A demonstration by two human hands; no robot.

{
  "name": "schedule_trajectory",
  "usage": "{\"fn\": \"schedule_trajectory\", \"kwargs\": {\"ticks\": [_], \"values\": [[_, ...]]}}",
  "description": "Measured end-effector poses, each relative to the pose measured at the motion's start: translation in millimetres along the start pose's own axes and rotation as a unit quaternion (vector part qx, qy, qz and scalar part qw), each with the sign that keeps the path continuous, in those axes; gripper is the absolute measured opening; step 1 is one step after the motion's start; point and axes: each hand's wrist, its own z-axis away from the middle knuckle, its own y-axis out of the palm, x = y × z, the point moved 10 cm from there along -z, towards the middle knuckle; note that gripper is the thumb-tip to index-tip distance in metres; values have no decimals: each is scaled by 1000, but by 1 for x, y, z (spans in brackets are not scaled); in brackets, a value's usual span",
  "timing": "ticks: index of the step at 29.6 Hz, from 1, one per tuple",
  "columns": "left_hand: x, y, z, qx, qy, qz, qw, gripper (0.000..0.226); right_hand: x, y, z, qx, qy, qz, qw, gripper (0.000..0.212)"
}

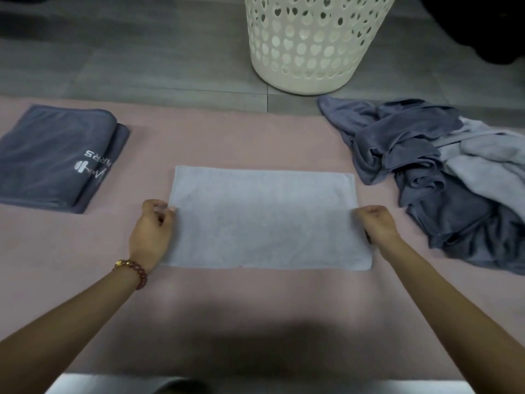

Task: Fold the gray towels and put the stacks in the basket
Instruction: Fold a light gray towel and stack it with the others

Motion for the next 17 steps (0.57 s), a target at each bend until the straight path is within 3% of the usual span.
{"fn": "schedule_trajectory", "kwargs": {"ticks": [5, 9, 13, 17], "values": [[15, -6, 30, -6, -10, -8, 1000, 24, -30, -5, 35, 23, 13, -6, 1000, 7], [10, -8, 33, 3, 1, -52, 999, 30, -16, -5, 58, -10, -90, 35, 995, 33], [6, -10, 39, 0, 25, -95, 995, 34, -10, -4, 76, -47, -160, 23, 986, 36], [14, -3, 34, 26, 51, -110, 992, 35, 5, -3, 81, -90, -227, 167, 955, 36]]}}
